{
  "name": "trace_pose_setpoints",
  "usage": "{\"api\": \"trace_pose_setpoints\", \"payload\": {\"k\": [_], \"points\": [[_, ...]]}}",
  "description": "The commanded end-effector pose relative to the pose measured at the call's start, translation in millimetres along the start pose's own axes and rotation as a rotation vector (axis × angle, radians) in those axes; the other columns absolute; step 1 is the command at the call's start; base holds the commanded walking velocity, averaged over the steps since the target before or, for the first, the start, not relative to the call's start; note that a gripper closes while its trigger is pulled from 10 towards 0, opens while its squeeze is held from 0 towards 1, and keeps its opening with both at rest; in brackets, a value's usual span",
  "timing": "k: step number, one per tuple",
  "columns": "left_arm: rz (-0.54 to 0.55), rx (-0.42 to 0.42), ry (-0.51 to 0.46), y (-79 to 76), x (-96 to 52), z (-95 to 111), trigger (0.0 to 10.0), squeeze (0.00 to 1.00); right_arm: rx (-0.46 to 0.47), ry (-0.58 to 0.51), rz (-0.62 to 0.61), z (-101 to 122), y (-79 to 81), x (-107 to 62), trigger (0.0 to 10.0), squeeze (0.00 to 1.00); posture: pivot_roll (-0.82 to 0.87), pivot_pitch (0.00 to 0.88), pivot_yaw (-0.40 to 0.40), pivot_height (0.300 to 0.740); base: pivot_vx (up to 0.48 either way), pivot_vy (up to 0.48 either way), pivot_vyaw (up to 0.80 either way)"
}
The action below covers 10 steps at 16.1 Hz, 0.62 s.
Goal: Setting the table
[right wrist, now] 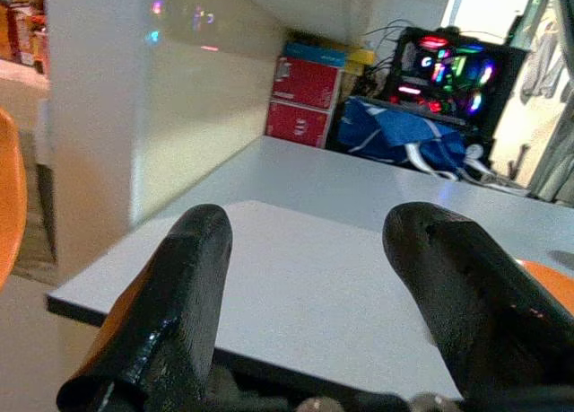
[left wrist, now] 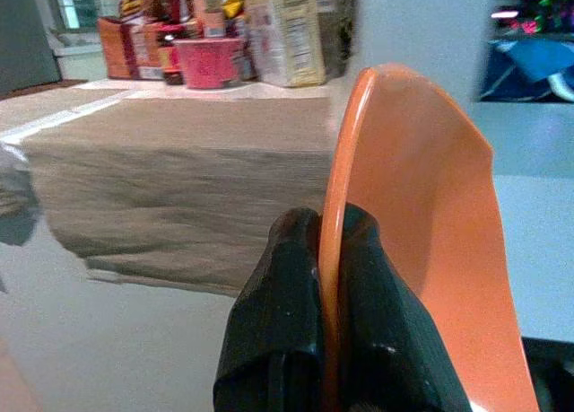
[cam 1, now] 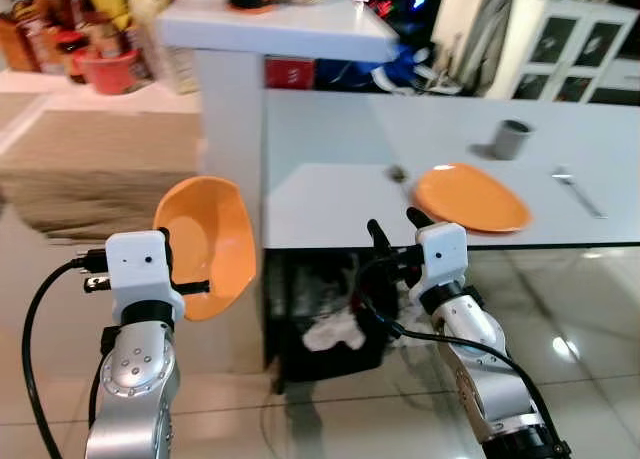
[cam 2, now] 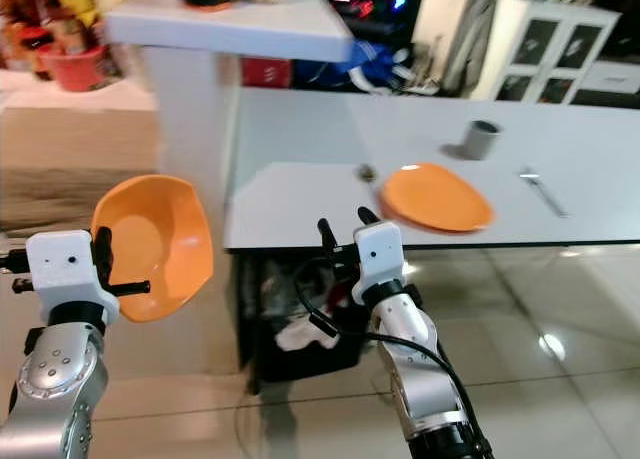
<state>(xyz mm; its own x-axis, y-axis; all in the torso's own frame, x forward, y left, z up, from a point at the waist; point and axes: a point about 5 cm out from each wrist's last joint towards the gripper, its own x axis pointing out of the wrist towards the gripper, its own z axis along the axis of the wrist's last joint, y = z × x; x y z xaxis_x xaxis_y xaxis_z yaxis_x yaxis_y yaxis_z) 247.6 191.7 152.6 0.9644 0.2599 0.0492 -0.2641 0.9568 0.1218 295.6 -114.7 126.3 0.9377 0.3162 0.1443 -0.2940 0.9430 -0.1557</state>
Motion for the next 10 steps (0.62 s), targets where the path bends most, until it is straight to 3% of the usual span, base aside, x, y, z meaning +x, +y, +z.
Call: {"api": "trace_pose_setpoints", "payload": {"k": [1,10], "points": [[0.014,0.004,-0.025,-1.2,2.8,5.5,0.0,0.00,-0.015,0.010,-0.023,-1.4,-7.0,-2.3,10.0,0.00,0.05,0.000,-0.047,0.740,0.000,-0.480,0.00],[0.029,0.030,-0.021,-0.1,6.3,4.8,0.0,0.00,-0.016,0.016,-0.025,-2.7,-6.5,-5.2,10.0,0.00,0.04,0.000,-0.041,0.740,0.000,-0.480,0.00]]}}
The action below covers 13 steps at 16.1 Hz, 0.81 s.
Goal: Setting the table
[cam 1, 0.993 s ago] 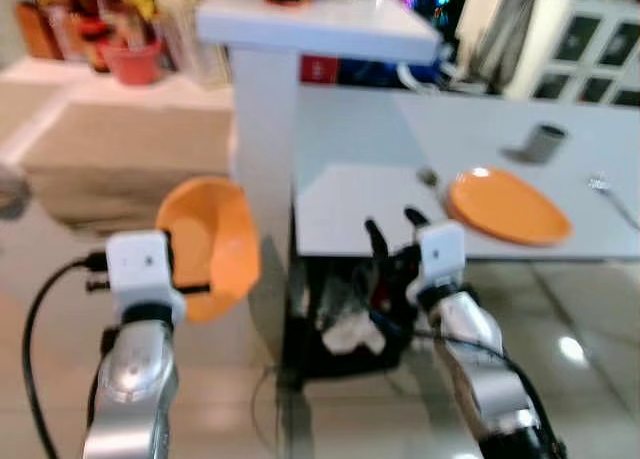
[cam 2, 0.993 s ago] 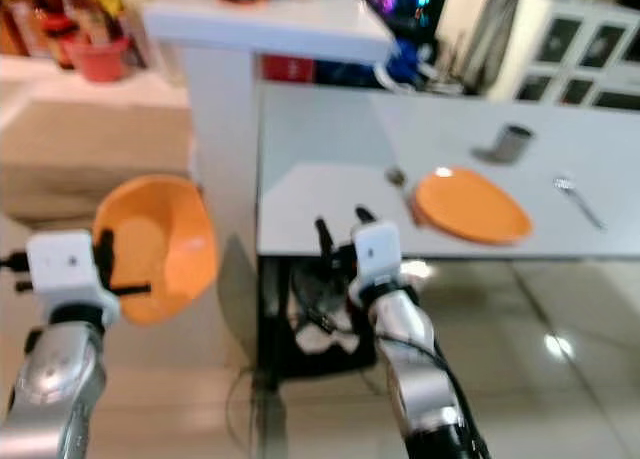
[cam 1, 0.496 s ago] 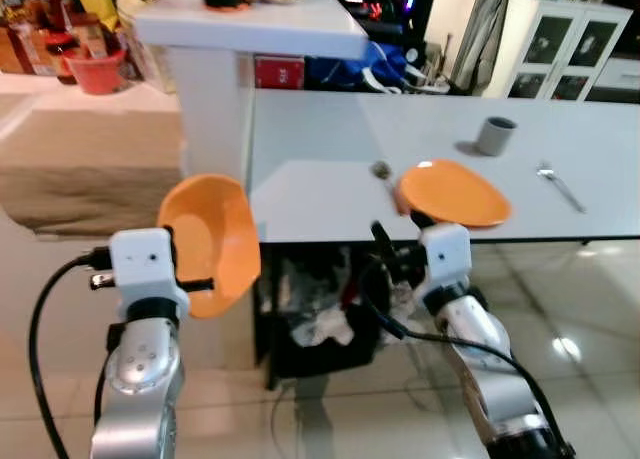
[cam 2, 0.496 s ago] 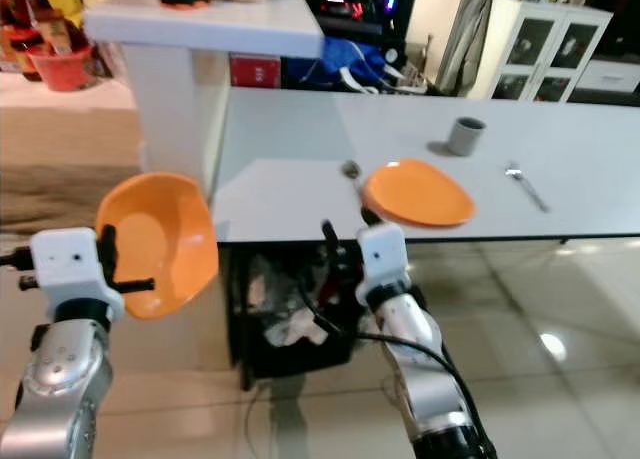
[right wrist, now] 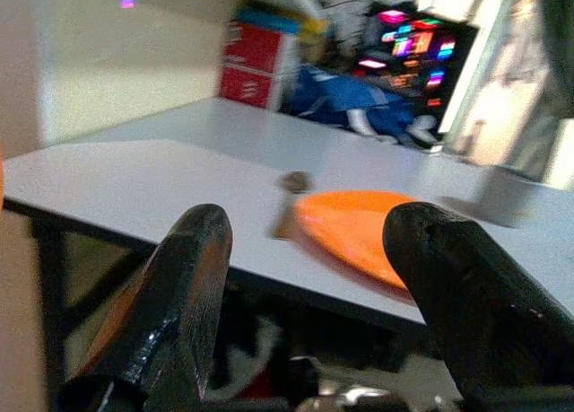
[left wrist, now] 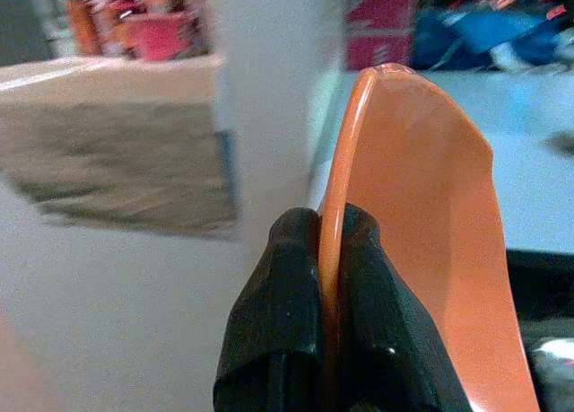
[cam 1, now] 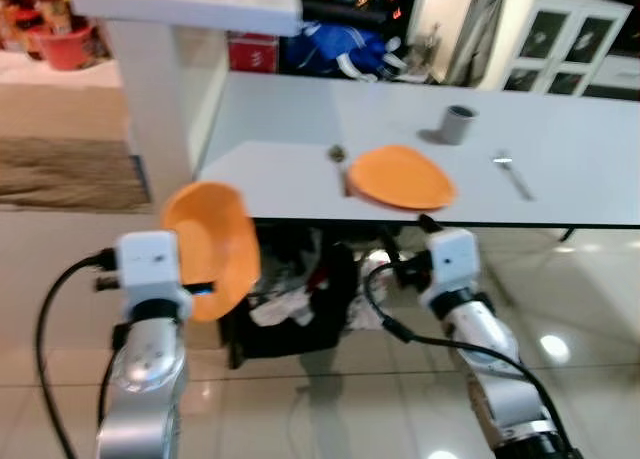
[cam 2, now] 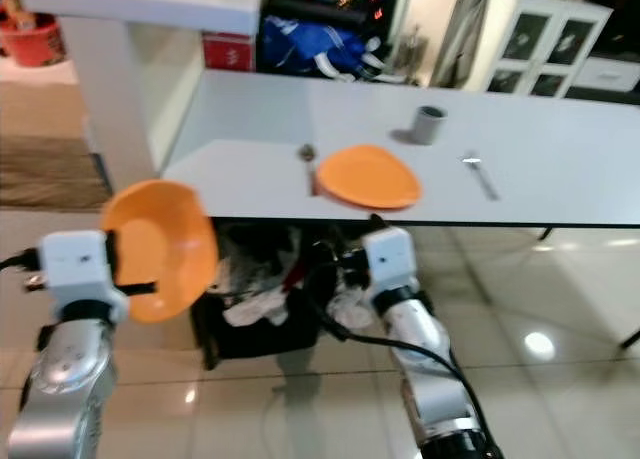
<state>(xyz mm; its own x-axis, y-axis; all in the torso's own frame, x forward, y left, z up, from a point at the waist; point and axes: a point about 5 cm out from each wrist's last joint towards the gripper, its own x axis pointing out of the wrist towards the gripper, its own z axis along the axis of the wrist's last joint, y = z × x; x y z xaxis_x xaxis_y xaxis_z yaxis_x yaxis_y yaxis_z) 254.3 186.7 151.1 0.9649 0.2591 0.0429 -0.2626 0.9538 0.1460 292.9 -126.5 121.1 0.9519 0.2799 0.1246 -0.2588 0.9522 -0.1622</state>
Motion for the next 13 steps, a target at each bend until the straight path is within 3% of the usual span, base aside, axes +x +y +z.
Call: {"api": "trace_pose_setpoints", "payload": {"k": [1,9,11,13], "points": [[0.035,0.007,-0.022,6.7,1.5,4.7,0.0,0.00,-0.004,-0.009,0.009,3.0,2.8,1.4,10.0,0.00,0.04,0.000,-0.041,0.740,0.000,-0.480,0.00],[0.034,0.005,-0.009,5.0,3.4,1.9,0.0,0.00,0.001,-0.011,0.010,3.1,2.7,2.5,10.0,0.00,0.04,0.000,-0.041,0.740,0.000,-0.480,0.00],[0.032,-0.001,-0.007,5.3,3.7,1.1,0.0,0.00,0.004,-0.013,0.019,3.4,4.3,2.8,10.0,0.00,0.04,0.000,-0.040,0.740,0.000,0.000,0.00],[0.025,-0.004,-0.007,4.8,4.0,0.6,0.0,0.00,-0.008,-0.011,0.017,3.3,4.2,2.9,10.0,0.00,0.03,0.000,-0.039,0.740,0.000,0.000,0.78]]}}
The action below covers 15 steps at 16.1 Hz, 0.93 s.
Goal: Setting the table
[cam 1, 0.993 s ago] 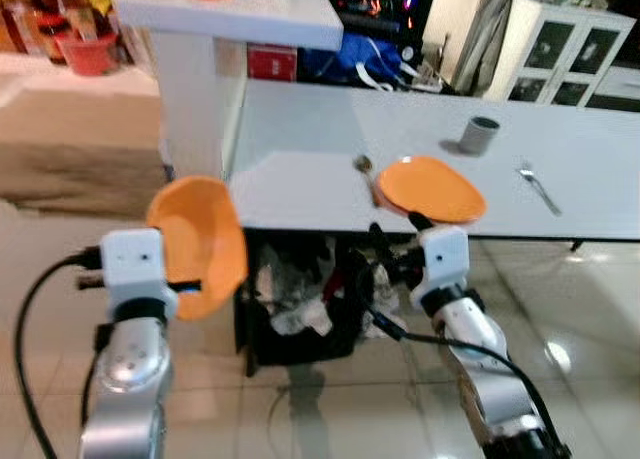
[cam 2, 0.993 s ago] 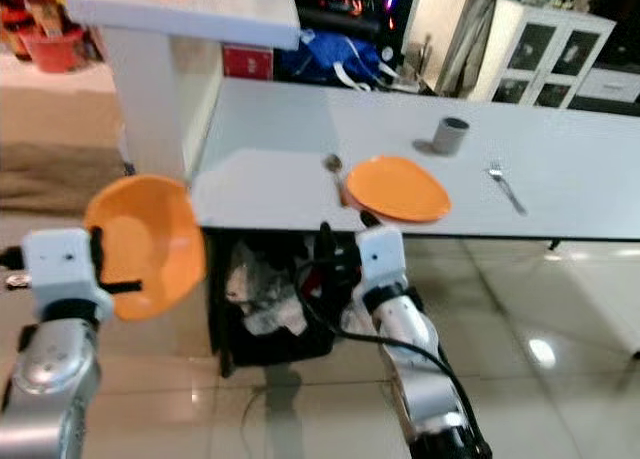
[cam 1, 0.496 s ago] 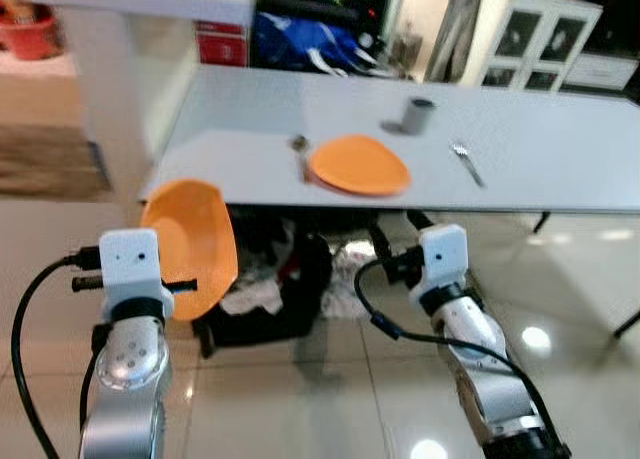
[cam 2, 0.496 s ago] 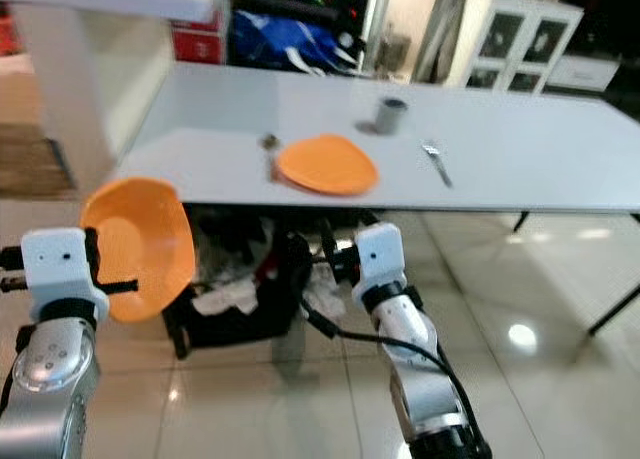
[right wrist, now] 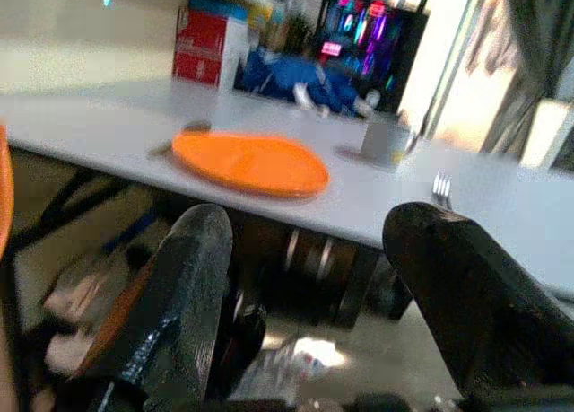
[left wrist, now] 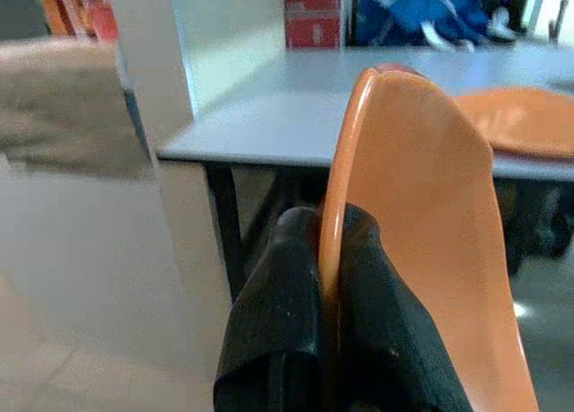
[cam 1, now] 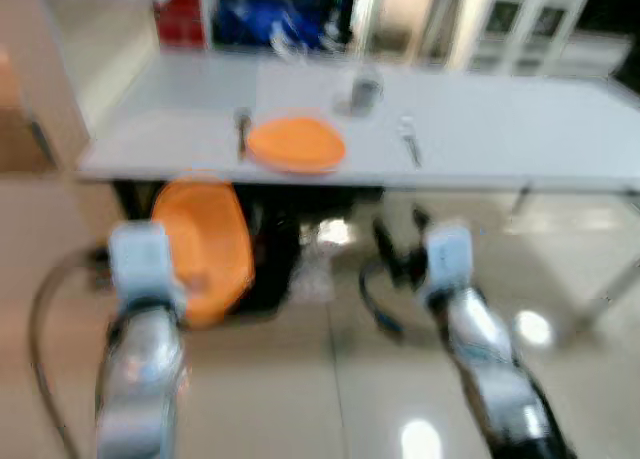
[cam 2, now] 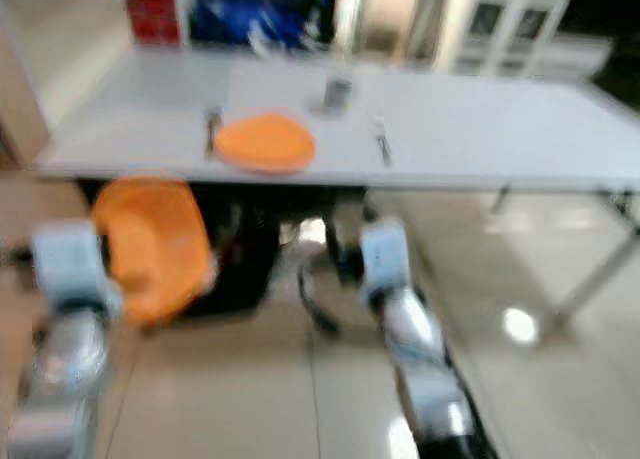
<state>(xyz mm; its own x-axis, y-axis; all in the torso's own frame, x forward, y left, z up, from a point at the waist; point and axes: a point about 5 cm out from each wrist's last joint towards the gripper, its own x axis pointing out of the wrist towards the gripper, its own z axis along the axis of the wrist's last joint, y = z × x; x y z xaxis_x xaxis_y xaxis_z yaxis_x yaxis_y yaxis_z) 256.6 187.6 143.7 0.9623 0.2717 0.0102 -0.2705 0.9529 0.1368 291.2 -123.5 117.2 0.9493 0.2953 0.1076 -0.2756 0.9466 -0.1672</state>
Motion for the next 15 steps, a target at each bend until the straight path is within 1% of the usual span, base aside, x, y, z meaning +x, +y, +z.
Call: {"api": "trace_pose_setpoints", "payload": {"k": [1,4,6,7,8,9,11,12,14,15], "points": [[0.008,0.016,-0.041,4.6,1.6,8.0,0.0,0.00,-0.005,-0.026,-0.010,6.7,-1.6,4.1,10.0,0.00,0.03,0.000,-0.038,0.740,0.000,0.000,0.00],[-0.013,0.033,-0.052,1.7,2.8,9.0,0.0,0.00,-0.004,-0.027,-0.017,6.7,-3.1,4.1,10.0,0.00,0.03,0.000,-0.037,0.740,0.000,0.000,0.00],[-0.031,0.040,-0.069,-0.2,4.1,11.0,0.0,0.00,-0.008,-0.029,-0.016,6.9,-2.6,3.8,10.0,0.00,0.03,0.000,-0.035,0.740,0.461,0.000,0.00],[-0.047,0.048,-0.090,-1.0,4.5,13.5,0.0,0.00,-0.009,-0.045,-0.024,8.9,-3.3,4.0,10.0,0.00,0.03,0.000,-0.035,0.740,0.461,0.000,0.00],[-0.072,0.035,-0.109,-3.0,4.7,17.5,0.0,0.00,-0.011,-0.071,-0.037,13.5,-5.1,4.6,10.0,0.00,0.03,0.000,-0.035,0.740,0.461,0.000,0.00],[-0.138,-0.005,-0.144,-9.2,4.9,27.2,0.0,0.00,-0.015,-0.120,-0.071,22.5,-10.2,6.7,10.0,0.00,0.03,0.000,-0.036,0.740,0.461,0.000,0.00],[-0.185,-0.006,-0.161,-15.2,5.4,31.3,0.0,0.00,-0.027,-0.122,-0.084,23.2,-11.2,8.2,10.0,0.00,0.03,0.000,-0.034,0.740,0.461,0.000,0.00],[-0.256,-0.006,-0.158,-22.9,7.8,32.1,0.0,0.00,-0.023,-0.107,-0.088,18.6,-9.6,7.6,10.0,0.00,0.03,0.000,-0.029,0.740,0.469,0.000,0.00],[-0.247,-0.017,-0.154,-20.9,9.5,31.4,0.0,0.00,-0.020,-0.100,-0.088,16.7,-8.2,6.8,10.0,0.00,0.02,0.000,-0.023,0.740,0.469,0.000,0.00],[-0.222,-0.026,-0.146,-17.7,10.3,29.8,0.0,0.00,-0.018,-0.096,-0.090,15.7,-8.0,6.8,10.0,0.00,0.02,0.000,-0.021,0.740,0.465,0.000,0.00]]}}
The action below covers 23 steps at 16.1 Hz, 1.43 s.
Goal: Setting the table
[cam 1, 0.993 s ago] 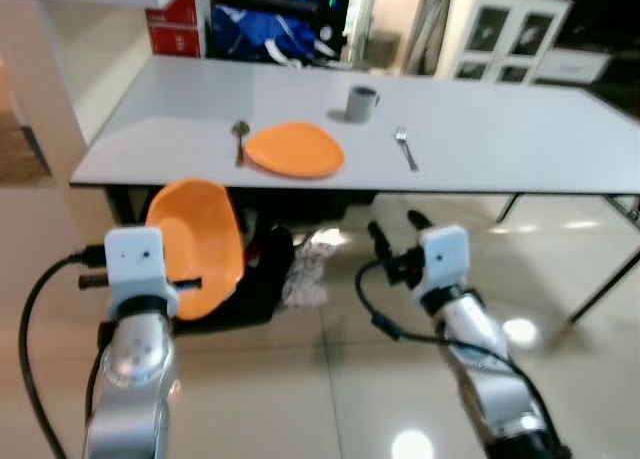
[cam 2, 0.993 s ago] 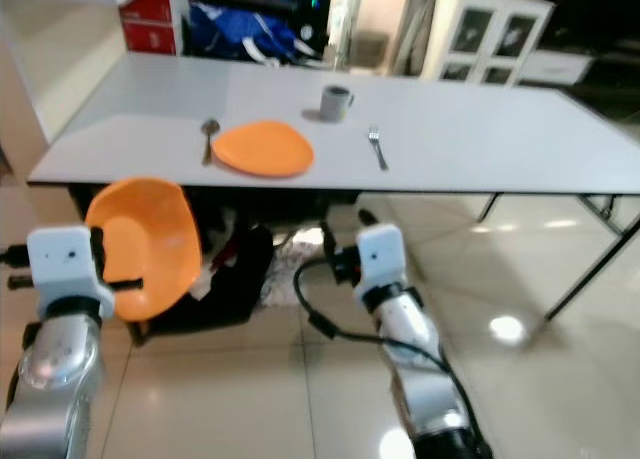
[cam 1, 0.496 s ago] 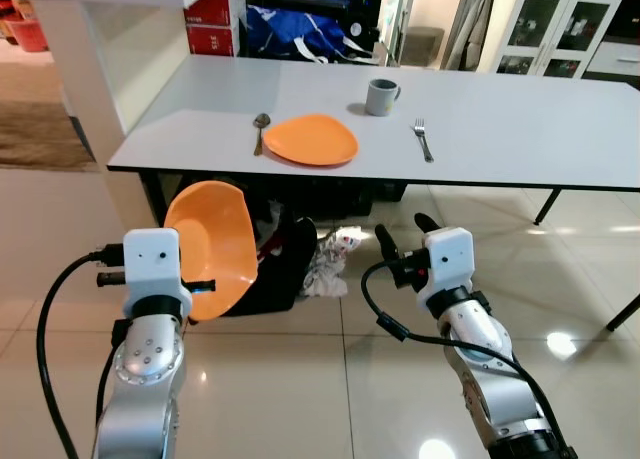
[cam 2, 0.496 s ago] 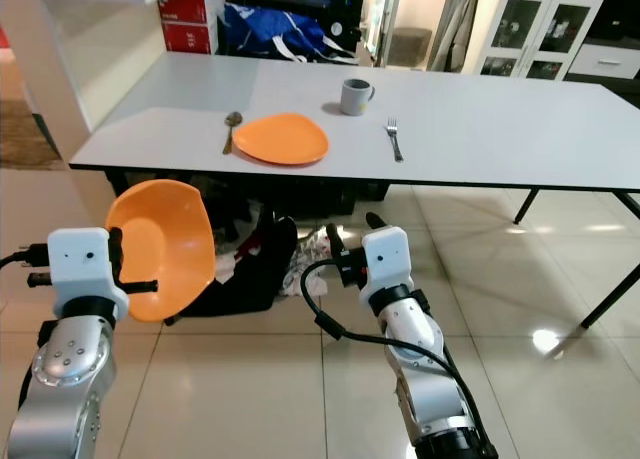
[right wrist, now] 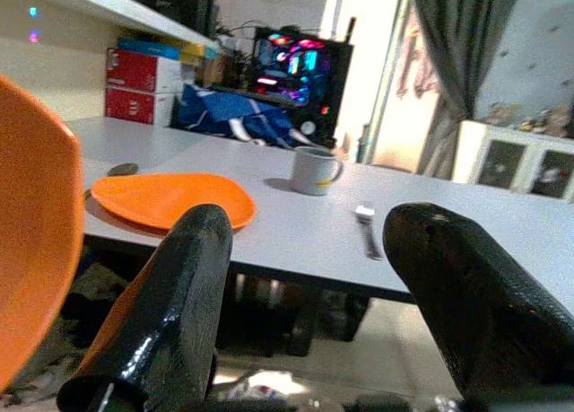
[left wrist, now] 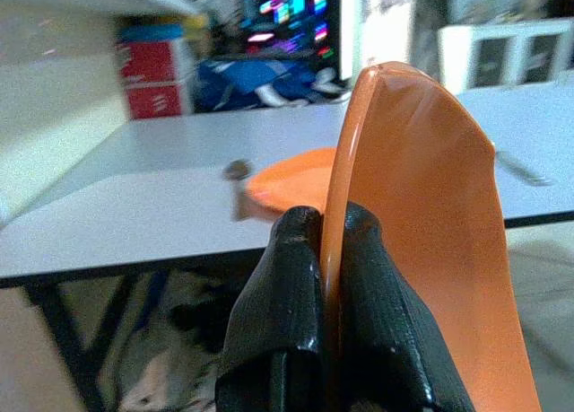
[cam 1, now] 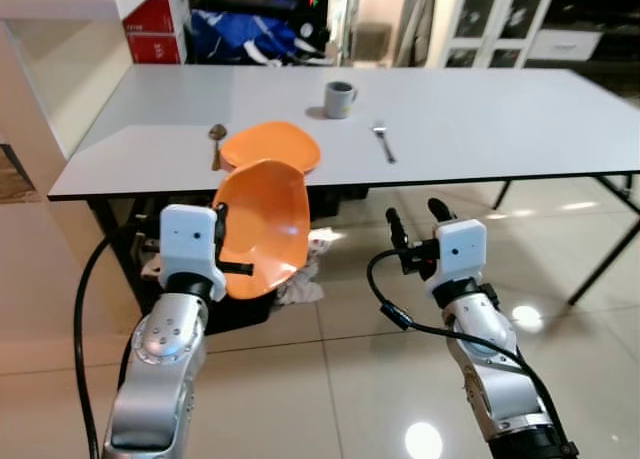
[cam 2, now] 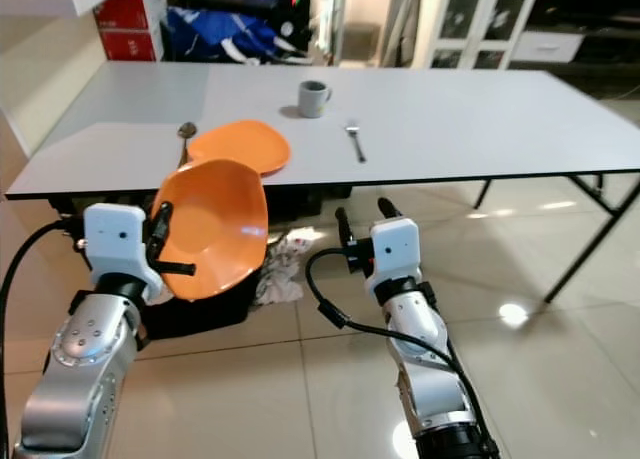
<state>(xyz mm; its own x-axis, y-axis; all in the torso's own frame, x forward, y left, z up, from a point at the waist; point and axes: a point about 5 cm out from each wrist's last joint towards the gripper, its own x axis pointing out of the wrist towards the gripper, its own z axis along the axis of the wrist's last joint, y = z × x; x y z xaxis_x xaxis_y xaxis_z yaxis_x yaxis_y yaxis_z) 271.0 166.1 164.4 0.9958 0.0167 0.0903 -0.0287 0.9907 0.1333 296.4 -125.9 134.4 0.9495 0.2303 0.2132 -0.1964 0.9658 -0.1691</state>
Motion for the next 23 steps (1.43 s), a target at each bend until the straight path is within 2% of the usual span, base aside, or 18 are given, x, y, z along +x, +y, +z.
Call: {"api": "trace_pose_setpoints", "payload": {"k": [1,5,10,23], "points": [[0.043,-0.011,-0.025,6.1,1.0,4.1,0.0,0.00,-0.002,0.001,-0.011,-0.8,-1.5,0.7,10.0,0.00,0.03,0.000,-0.023,0.740,0.458,0.000,0.00],[0.026,0.012,-0.042,3.6,1.2,6.8,0.0,0.00,-0.003,0.008,-0.002,-2.7,-0.5,0.7,10.0,0.00,0.03,0.000,-0.028,0.740,0.459,0.000,0.00],[-0.047,0.036,-0.107,-7.0,3.4,19.1,0.0,0.00,-0.009,0.018,-0.002,-5.8,-0.3,0.3,10.0,0.00,0.02,0.000,-0.025,0.740,0.461,0.000,0.00],[-0.110,0.052,-0.163,-11.2,12.2,33.0,0.0,0.00,-0.010,0.019,-0.008,-8.8,0.4,0.2,10.0,0.00,0.02,0.000,-0.015,0.740,0.462,0.000,0.00]]}}
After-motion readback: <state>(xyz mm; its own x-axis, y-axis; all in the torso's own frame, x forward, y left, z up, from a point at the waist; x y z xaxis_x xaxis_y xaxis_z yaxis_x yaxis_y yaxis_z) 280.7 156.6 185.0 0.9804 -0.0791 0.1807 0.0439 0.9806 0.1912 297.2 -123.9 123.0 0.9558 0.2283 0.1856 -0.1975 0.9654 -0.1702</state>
